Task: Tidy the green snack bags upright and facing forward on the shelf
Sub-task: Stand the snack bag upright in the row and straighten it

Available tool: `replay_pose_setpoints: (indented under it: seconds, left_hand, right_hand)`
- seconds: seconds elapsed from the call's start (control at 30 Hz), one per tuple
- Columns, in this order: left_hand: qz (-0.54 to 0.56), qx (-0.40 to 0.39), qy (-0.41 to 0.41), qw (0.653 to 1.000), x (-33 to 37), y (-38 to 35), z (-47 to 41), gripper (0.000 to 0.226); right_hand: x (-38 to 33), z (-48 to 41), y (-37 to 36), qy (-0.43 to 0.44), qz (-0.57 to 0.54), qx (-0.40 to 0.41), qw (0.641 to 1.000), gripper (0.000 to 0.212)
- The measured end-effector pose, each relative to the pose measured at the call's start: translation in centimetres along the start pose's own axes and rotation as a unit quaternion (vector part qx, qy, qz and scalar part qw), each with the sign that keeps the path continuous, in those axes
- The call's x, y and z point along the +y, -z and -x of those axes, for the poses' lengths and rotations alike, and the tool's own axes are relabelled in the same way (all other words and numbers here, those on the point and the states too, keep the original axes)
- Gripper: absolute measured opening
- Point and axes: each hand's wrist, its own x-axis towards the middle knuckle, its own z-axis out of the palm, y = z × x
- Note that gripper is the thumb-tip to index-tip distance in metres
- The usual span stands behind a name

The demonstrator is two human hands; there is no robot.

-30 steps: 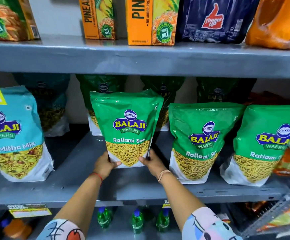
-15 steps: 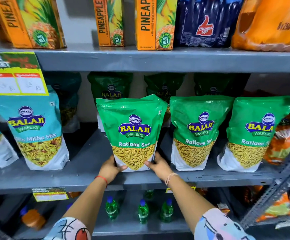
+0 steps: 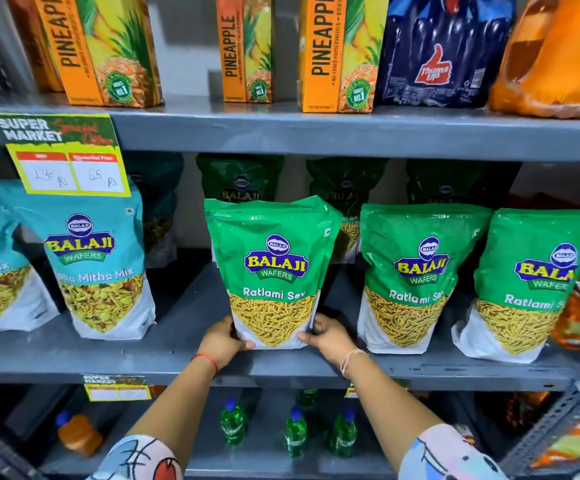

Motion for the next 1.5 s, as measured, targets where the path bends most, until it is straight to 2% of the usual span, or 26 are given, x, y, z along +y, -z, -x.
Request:
replay_pose_setpoints:
  seconds: [0.4, 0.47, 0.5, 0.57, 0.6, 0.67, 0.73, 0.8, 0.93, 1.0, 1.1, 1.17, 1.27, 1.33, 1.4, 1.5]
  left_hand:
    - [-0.056, 0.045, 0.026, 0.997, -3.8, 5.9, 0.6, 0.052]
    - [0.012, 0.029, 0.010, 0.999, -3.4, 6.1, 1.0, 0.050]
    - [0.096, 0.030, -0.005, 0.995, -3.1, 6.4, 1.3, 0.047]
    - [0.289, 0.073, -0.013, 0.955, -2.6, 7.5, 1.6, 0.043]
    - [0.344, 0.105, -0.016, 0.933, -2.4, 8.1, 1.4, 0.041]
    - [0.390, 0.136, -0.028, 0.910, -1.9, 9.0, 0.9, 0.039]
    - [0.409, 0.150, -0.027, 0.900, -0.8, 9.4, 0.7, 0.039]
    - [0.423, 0.166, -0.020, 0.891, -0.1, 9.3, 0.4, 0.041]
    - [0.394, 0.177, -0.015, 0.902, 0.1, 9.2, 0.3, 0.036]
    - [0.371, 0.170, -0.008, 0.913, 0.2, 9.6, 0.2, 0.029]
    - [0.339, 0.182, -0.002, 0.923, 0.4, 10.4, -0.6, 0.015]
    - [0.318, 0.203, -0.003, 0.926, 0.9, 10.8, -1.0, 0.023]
    - [0.297, 0.217, -0.003, 0.930, 1.0, 10.7, -1.0, 0.014]
    - [0.296, 0.206, -0.013, 0.932, 0.3, 10.4, -0.9, 0.022]
    - [0.275, 0.185, -0.004, 0.943, -1.1, 9.8, -0.7, 0.028]
    - [0.242, 0.179, 0.005, 0.954, -2.1, 8.7, -0.5, 0.029]
  right_hand:
    - [-1.5, -1.5, -7.5, 0.006, 0.052, -0.012, 0.999, 0.032]
    - [-2.5, -1.3, -7.1, 0.019, 0.019, -0.017, 0.999, 0.036]
    - [-3.4, -1.2, -6.7, 0.035, -0.014, -0.008, 0.999, 0.042]
    - [-5.5, -1.5, -5.5, 0.064, -0.095, 0.063, 0.991, 0.050]
    - [-6.5, -2.0, -4.9, 0.085, -0.142, 0.100, 0.981, 0.047]
    - [-9.2, -2.1, -4.4, 0.128, -0.200, 0.139, 0.961, 0.033]
    - [-10.7, -2.0, -4.7, 0.158, -0.211, 0.148, 0.953, 0.016]
    - [-11.2, -1.8, -5.2, 0.162, -0.192, 0.151, 0.956, 0.024]
    - [-10.7, -2.7, -5.6, 0.143, -0.154, 0.167, 0.963, 0.008]
    - [-10.6, -3.1, -5.3, 0.137, -0.155, 0.159, 0.965, 0.010]
    - [-10.6, -3.4, -4.6, 0.129, -0.164, 0.162, 0.965, 0.028]
    - [-10.5, -3.6, -4.3, 0.115, -0.156, 0.171, 0.966, 0.033]
    - [-10.7, -3.5, -4.2, 0.104, -0.174, 0.189, 0.961, 0.033]
    - [-10.8, -2.7, -4.2, 0.099, -0.213, 0.169, 0.957, 0.024]
    - [-9.7, -2.1, -4.5, 0.075, -0.193, 0.125, 0.970, 0.010]
    - [-7.1, -2.1, -5.3, 0.043, -0.119, 0.109, 0.986, 0.027]
